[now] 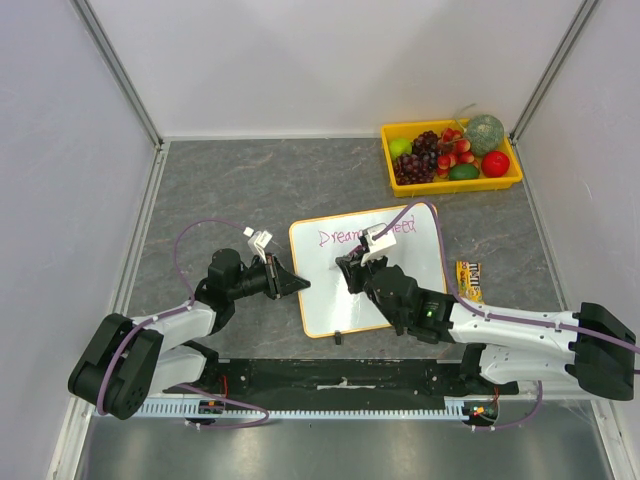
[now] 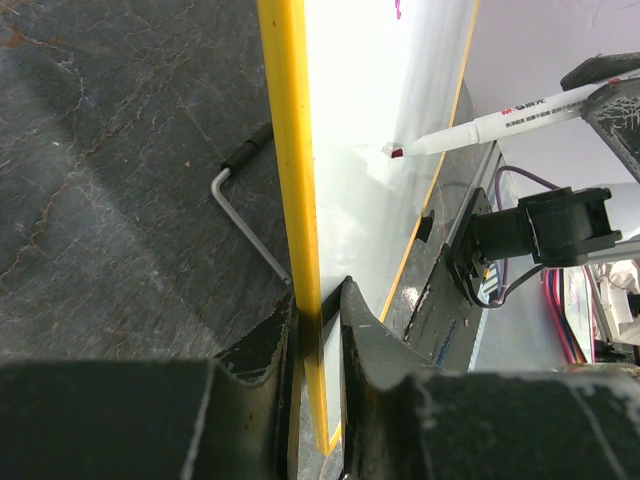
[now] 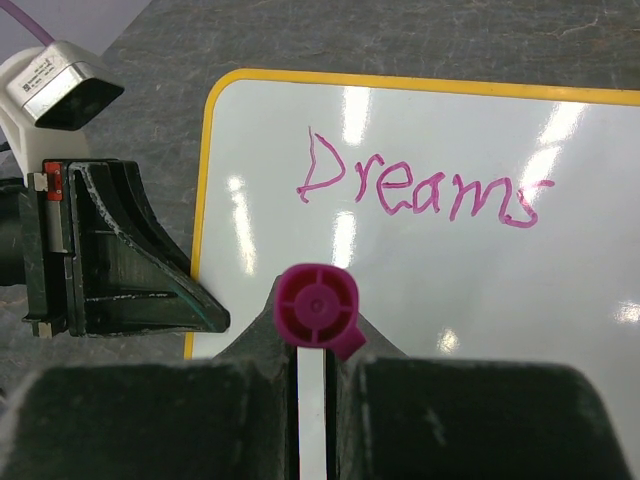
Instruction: Write a sentence on the whiteboard
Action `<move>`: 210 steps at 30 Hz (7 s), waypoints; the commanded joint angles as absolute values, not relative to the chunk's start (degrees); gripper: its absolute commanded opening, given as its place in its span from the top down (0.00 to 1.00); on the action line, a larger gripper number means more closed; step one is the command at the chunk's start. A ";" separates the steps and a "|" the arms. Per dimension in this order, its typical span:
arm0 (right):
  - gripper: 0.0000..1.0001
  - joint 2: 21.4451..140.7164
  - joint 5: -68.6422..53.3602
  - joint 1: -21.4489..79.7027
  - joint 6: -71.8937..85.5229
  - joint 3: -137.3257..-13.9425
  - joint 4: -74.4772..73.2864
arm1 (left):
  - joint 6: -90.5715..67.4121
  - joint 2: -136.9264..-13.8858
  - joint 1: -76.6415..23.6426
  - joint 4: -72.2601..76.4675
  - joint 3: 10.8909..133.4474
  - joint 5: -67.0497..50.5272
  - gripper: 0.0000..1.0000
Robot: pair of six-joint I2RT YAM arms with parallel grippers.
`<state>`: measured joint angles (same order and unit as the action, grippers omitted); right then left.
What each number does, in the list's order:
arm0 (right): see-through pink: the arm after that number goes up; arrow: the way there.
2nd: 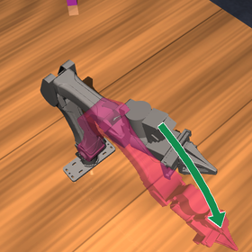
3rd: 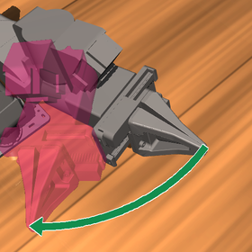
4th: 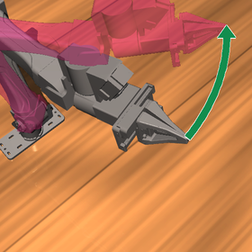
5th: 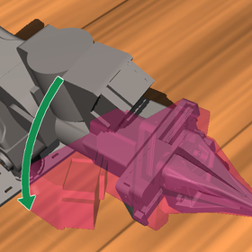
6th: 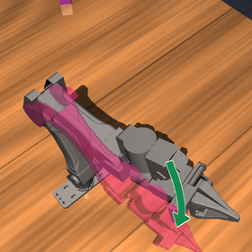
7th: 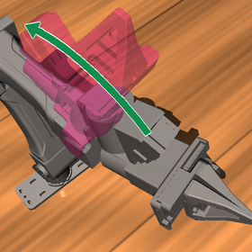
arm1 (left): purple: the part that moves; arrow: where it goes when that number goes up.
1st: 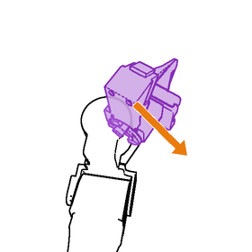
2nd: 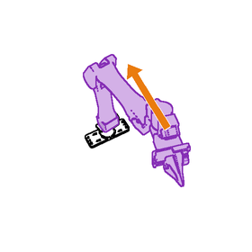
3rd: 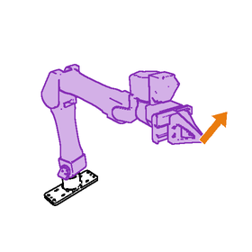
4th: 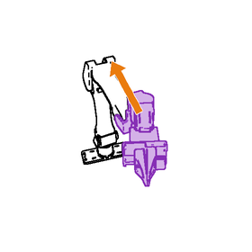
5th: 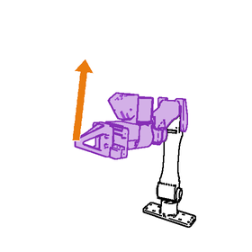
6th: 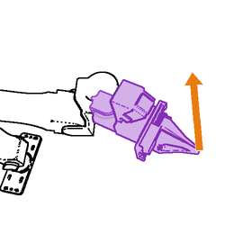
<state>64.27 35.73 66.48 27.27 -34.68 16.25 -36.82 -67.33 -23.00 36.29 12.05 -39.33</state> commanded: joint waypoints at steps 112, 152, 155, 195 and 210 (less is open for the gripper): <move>1.00 59.06 36.48 61.88 30.32 -34.19 11.16 | -31.29 -67.41 -23.20 32.96 12.04 -35.07 0.98; 1.00 55.02 35.07 61.87 31.82 -31.02 6.77 | -31.20 -67.68 -23.12 33.05 12.04 -34.98 0.98; 1.00 54.58 35.33 61.88 31.12 -31.90 6.68 | -31.29 -67.68 -23.12 32.96 12.04 -34.89 0.98; 1.00 57.04 33.66 60.82 29.62 -34.54 8.52 | -31.29 -67.68 -23.12 32.96 12.04 -34.98 0.98; 1.00 56.43 35.77 60.56 30.67 -32.34 7.74 | -31.20 -67.41 -23.12 32.87 12.04 -34.89 0.98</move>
<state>57.14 33.65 60.95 30.02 -33.45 7.79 -36.80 -67.11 -23.00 35.90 12.08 -39.16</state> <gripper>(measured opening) 0.077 0.214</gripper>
